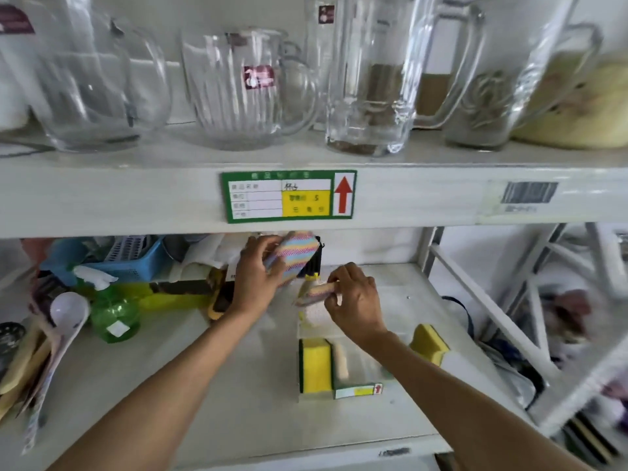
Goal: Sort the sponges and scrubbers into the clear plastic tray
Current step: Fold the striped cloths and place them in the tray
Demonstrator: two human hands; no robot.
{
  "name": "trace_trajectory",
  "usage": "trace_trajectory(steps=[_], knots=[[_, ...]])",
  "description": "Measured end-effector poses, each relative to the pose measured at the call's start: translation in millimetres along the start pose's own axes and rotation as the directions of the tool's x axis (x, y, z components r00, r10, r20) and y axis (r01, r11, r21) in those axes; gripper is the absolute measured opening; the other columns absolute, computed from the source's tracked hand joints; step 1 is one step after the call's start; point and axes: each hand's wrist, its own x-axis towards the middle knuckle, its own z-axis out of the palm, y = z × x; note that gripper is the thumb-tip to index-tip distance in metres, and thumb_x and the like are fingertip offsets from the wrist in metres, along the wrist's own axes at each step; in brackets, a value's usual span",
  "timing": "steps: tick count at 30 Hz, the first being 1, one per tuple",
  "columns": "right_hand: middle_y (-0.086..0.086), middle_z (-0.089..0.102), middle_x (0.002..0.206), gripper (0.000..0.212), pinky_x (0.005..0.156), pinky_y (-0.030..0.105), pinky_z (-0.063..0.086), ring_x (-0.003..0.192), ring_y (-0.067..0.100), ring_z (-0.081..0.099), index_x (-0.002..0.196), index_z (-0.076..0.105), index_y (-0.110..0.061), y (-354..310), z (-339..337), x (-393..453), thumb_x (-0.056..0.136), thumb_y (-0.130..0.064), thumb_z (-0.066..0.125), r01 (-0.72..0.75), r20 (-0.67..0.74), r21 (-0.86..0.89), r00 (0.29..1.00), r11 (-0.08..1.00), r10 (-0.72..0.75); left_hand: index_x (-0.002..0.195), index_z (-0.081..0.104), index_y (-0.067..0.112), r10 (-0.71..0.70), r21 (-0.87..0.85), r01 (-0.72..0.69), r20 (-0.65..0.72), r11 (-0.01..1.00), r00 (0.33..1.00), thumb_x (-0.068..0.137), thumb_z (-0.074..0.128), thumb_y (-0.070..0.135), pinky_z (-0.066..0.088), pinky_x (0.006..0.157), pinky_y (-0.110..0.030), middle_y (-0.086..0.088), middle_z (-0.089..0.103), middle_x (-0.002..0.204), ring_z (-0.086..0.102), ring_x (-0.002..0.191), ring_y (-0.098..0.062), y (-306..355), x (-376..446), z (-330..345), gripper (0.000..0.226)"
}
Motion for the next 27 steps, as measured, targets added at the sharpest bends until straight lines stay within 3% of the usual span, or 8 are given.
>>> trace_trajectory(steps=[4,9,11,14,19,27], knots=[[0.002,0.059,0.091,0.021,0.068,0.033,0.035,0.084,0.027,0.058,0.087,0.059,-0.017,46.5,-21.4,-5.0,0.067,-0.023,0.060,-0.110,-0.021,-0.123,0.994,0.986,0.108,0.114,0.064,0.009,0.016,0.034,-0.021,0.137,0.999,0.990,0.084,0.065,0.006,0.045,0.086,-0.021,-0.010,0.067,0.116,0.062,0.103,-0.016,17.3,12.2,53.1,0.031],[0.004,0.058,0.102,0.024,0.075,0.036,0.038,0.093,0.028,0.057,0.098,0.066,-0.017,89.4,-34.2,-6.2,0.074,-0.019,0.064,-0.204,0.093,-0.219,0.969,0.954,0.229,0.112,0.068,0.012,-0.063,0.077,0.043,0.277,0.996,0.959,0.079,0.060,-0.001,0.042,0.086,-0.018,-0.006,0.067,0.113,0.062,0.102,-0.016,25.8,17.8,110.9,0.036],[0.002,0.058,0.108,0.027,0.082,0.038,0.040,0.100,0.026,0.056,0.105,0.066,-0.020,98.3,-37.5,-4.5,0.079,-0.021,0.060,-0.227,0.148,-0.237,0.952,0.945,0.266,0.111,0.068,0.013,-0.102,0.115,0.066,0.336,0.991,0.936,0.078,0.059,-0.002,0.046,0.092,-0.026,-0.007,0.067,0.113,0.062,0.106,-0.020,25.0,17.9,130.4,0.037],[0.002,0.057,0.112,0.030,0.087,0.039,0.041,0.106,0.024,0.054,0.112,0.065,-0.021,106.0,-39.2,-2.9,0.084,-0.026,0.054,-0.225,0.225,-0.282,0.929,0.932,0.293,0.112,0.066,0.011,-0.176,0.165,0.117,0.413,0.979,0.894,0.079,0.056,-0.006,0.048,0.097,-0.035,-0.008,0.067,0.117,0.060,0.111,-0.023,23.2,16.6,153.2,0.038],[0.005,0.056,0.115,0.033,0.089,0.041,0.040,0.108,0.026,0.053,0.118,0.055,-0.017,111.3,-35.8,-2.9,0.086,-0.024,0.052,-0.212,0.314,-0.281,0.901,0.936,0.299,0.104,0.065,0.010,-0.240,0.227,0.146,0.474,0.963,0.847,0.078,0.054,-0.008,0.049,0.090,-0.032,-0.009,0.068,0.112,0.061,0.106,-0.025,22.8,13.4,179.4,0.033],[0.007,0.058,0.117,0.031,0.091,0.043,0.040,0.110,0.028,0.053,0.115,0.052,-0.013,120.9,-28.5,0.2,0.086,-0.023,0.052,-0.194,0.390,-0.281,0.872,0.940,0.296,0.101,0.071,0.008,-0.311,0.257,0.193,0.582,0.947,0.752,0.080,0.057,-0.006,0.049,0.094,-0.033,-0.012,0.070,0.112,0.063,0.108,-0.027,18.8,21.0,198.9,0.029]])
